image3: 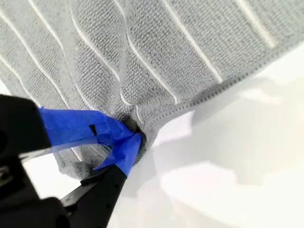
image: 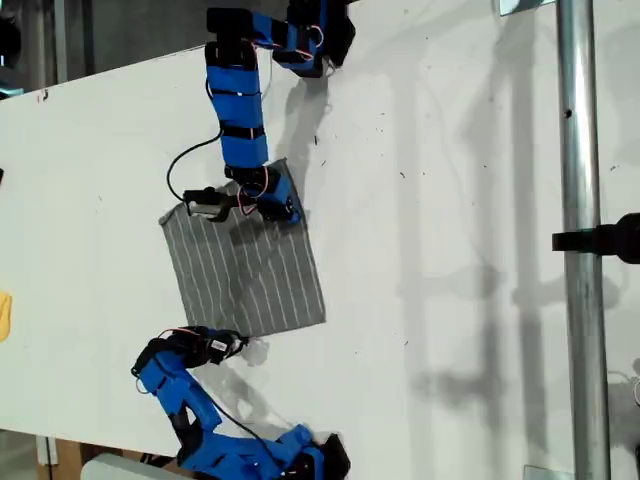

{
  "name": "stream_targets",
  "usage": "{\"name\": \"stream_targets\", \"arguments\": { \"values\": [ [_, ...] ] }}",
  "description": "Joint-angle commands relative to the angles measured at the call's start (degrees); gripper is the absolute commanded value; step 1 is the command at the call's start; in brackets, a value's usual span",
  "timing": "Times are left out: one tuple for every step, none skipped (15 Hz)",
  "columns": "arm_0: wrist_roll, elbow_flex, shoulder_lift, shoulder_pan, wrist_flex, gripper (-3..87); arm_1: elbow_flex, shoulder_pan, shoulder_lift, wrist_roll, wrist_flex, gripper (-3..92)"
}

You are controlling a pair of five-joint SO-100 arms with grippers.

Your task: Grasp corners of a towel and fold twice.

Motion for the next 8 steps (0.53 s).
{"name": "stream_targets", "arguments": {
  "values": [
    [-0.70,3.87,10.11,2.81,1.14,-2.6,-0.62,-3.16,4.83,1.93,-0.53,-0.3],
    [-1.41,7.21,14.41,3.60,1.14,-2.6,-1.14,-3.52,6.42,2.11,1.67,-0.3],
    [-1.85,9.93,19.34,4.83,1.14,-2.6,-1.67,-3.25,9.14,1.76,5.54,-0.3],
    [-2.64,10.99,24.08,6.24,2.64,-2.6,-2.20,-2.55,13.27,0.18,9.76,-0.3],
    [-3.52,10.81,28.39,7.65,4.57,-2.6,-2.72,-1.76,18.02,-1.05,13.71,-0.3],
    [-4.13,10.37,32.26,9.05,6.42,-2.6,-3.25,-0.88,22.94,-2.20,17.49,-0.3],
    [-4.48,9.23,35.95,10.55,8.53,-2.6,-3.34,0.35,28.30,-3.78,20.57,-0.3],
    [-5.36,8.79,39.90,12.30,9.58,-2.7,-3.34,1.85,33.57,-5.19,23.55,-0.3]
  ]
}}
